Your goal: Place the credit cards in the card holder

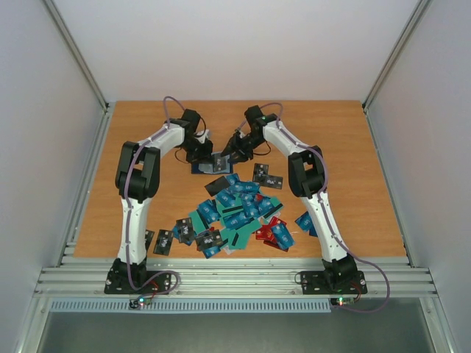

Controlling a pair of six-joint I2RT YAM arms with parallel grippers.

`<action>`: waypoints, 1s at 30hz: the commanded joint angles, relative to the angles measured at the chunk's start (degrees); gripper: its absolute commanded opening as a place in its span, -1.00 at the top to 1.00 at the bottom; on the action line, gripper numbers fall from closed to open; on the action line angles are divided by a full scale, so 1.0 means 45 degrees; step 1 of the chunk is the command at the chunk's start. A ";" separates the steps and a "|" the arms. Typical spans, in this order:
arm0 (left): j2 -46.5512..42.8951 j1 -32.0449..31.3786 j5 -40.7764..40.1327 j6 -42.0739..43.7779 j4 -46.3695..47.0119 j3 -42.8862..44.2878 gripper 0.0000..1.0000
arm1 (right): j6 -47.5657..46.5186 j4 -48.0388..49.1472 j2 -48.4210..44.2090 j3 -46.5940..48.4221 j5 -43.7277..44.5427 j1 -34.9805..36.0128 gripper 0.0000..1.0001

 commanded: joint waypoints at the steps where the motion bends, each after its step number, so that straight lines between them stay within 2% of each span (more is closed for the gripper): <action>1: 0.0561 -0.0085 -0.0407 0.0283 -0.0017 -0.0098 1.00 | -0.0775 -0.0900 -0.0210 0.0262 0.0523 0.0127 0.19; 14: 0.0679 -0.0083 -0.0240 0.0199 0.0156 -0.0131 1.00 | -0.0696 -0.0644 -0.0025 0.0461 0.0119 0.0394 0.19; 30: 0.0222 -0.0088 0.0024 -0.0476 0.0508 -0.0153 0.99 | -0.1229 -0.1502 0.0096 0.1310 0.0029 0.0633 0.19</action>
